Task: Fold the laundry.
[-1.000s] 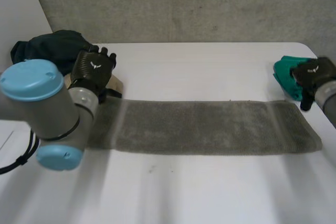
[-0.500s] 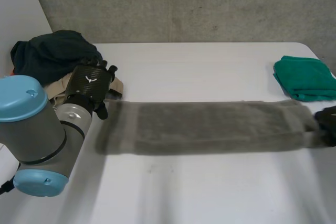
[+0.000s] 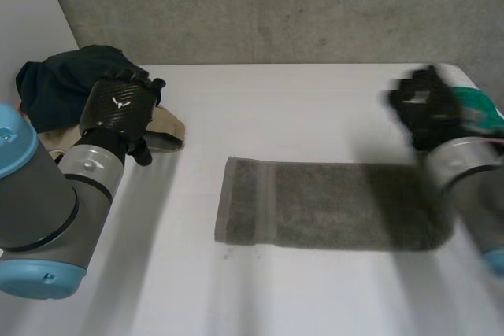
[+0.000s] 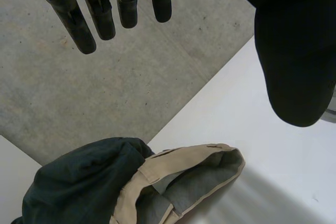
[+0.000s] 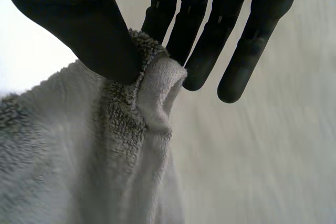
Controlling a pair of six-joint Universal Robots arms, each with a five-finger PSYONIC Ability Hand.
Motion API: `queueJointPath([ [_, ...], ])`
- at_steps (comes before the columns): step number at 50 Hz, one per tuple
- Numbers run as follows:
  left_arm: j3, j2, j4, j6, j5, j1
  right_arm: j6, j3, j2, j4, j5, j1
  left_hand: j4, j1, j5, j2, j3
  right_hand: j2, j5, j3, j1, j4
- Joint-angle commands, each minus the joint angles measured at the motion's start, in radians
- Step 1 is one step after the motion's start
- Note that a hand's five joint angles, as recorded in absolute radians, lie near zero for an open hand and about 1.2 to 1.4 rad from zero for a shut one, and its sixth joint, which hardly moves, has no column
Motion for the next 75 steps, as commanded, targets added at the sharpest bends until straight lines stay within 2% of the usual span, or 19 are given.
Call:
queueJointPath([
  [1,-0.011,0.015,0.000,0.000,-0.002,-0.009,-0.038,-0.019,0.202,-0.099,-0.118,0.355,-0.023,-0.013,-0.043,-0.025,-0.031,0.216,0.244,0.203,0.283,0.196],
  [6,-0.013,0.012,0.001,0.000,-0.002,-0.023,-0.098,-0.027,0.304,-0.095,-0.123,0.439,-0.023,-0.013,-0.043,-0.025,-0.031,0.216,0.244,0.203,0.283,0.196],
  [7,-0.013,0.011,0.001,0.000,-0.002,-0.024,-0.103,-0.031,0.326,-0.091,-0.112,0.439,-0.023,-0.013,-0.043,-0.025,-0.031,0.080,0.108,0.068,0.147,0.060],
  [9,-0.013,0.005,0.001,0.000,-0.001,-0.030,-0.098,-0.027,0.334,-0.093,-0.093,0.438,-0.026,-0.016,-0.046,-0.028,-0.034,-0.494,-0.466,-0.506,-0.427,-0.513],
  [11,-0.013,0.002,0.001,0.000,-0.001,-0.033,-0.075,-0.013,0.314,-0.091,-0.048,0.436,-0.023,-0.013,-0.043,-0.025,-0.031,-0.909,-0.881,-0.921,-0.842,-0.928],
  [13,-0.008,0.000,0.001,0.000,0.001,-0.041,-0.034,-0.001,0.283,-0.088,-0.007,0.427,-0.023,-0.013,-0.043,-0.025,-0.031,-1.006,-0.978,-1.019,-0.939,-1.026],
  [15,-0.005,0.000,0.003,0.000,0.002,-0.049,0.068,0.034,0.183,-0.073,0.048,0.371,-0.023,-0.013,-0.043,-0.025,-0.031,-1.006,-0.978,-1.019,-0.939,-1.026],
  [18,0.003,-0.001,0.004,0.000,0.002,-0.062,0.204,0.065,0.090,-0.024,0.079,0.285,-0.023,-0.013,-0.043,-0.025,-0.031,-1.006,-0.978,-1.019,-0.939,-1.026],
  [19,0.004,-0.001,0.006,0.000,0.004,-0.066,0.286,0.081,0.058,0.035,0.082,0.233,-0.023,-0.013,-0.043,-0.025,-0.031,-1.006,-0.978,-1.019,-0.939,-1.026],
  [23,0.012,-0.001,0.015,0.002,0.004,-0.079,0.428,0.102,0.041,0.223,0.044,0.137,-0.023,-0.013,-0.043,-0.025,-0.031,-1.006,-0.978,-1.019,-0.939,-1.026],
  [26,0.027,-0.012,0.015,0.002,0.005,-0.105,0.425,0.136,0.044,0.290,0.015,0.067,-0.023,-0.013,-0.043,-0.025,-0.031,-1.006,-0.978,-1.019,-0.939,-1.026],
  [34,0.124,-0.155,0.023,-0.037,0.062,-0.239,0.350,0.219,0.042,0.240,0.007,-0.072,0.021,0.031,0.001,0.019,0.013,-0.981,-0.953,-0.994,-0.914,-1.001],
  [44,0.364,-0.438,0.024,-0.155,0.111,-0.354,0.374,0.237,0.032,0.234,0.029,-0.053,0.054,0.063,0.033,0.051,0.046,-0.931,-0.903,-0.944,-0.864,-0.951],
  [54,0.553,-0.661,0.023,-0.135,0.119,-0.366,0.401,0.256,0.042,0.160,0.102,0.002,0.092,0.102,0.071,0.090,0.084,-0.849,-0.821,-0.862,-0.782,-0.869],
  [58,0.592,-0.699,0.023,-0.092,0.087,-0.359,0.401,0.256,0.045,0.148,0.109,0.008,0.153,0.163,0.133,0.151,0.145,-0.729,-0.701,-0.742,-0.662,-0.749],
  [62,0.589,-0.690,0.023,-0.045,-0.042,-0.325,0.398,0.256,0.050,0.136,0.112,0.007,0.168,0.178,0.147,0.166,0.160,-0.591,-0.563,-0.604,-0.524,-0.611],
  [64,0.567,-0.675,0.021,-0.014,-0.151,-0.306,0.390,0.254,0.051,0.131,0.112,0.004,0.156,0.166,0.136,0.154,0.148,-0.503,-0.475,-0.516,-0.436,-0.523],
  [67,0.500,-0.612,0.021,0.006,-0.235,-0.308,0.382,0.251,0.055,0.128,0.118,0.002,0.127,0.137,0.106,0.125,0.119,-0.312,-0.284,-0.325,-0.245,-0.332],
  [75,0.282,-0.367,0.023,-0.029,-0.219,-0.348,0.287,0.240,0.065,0.113,0.161,-0.001,0.095,0.105,0.074,0.093,0.087,0.096,0.124,0.083,0.163,0.076],
])
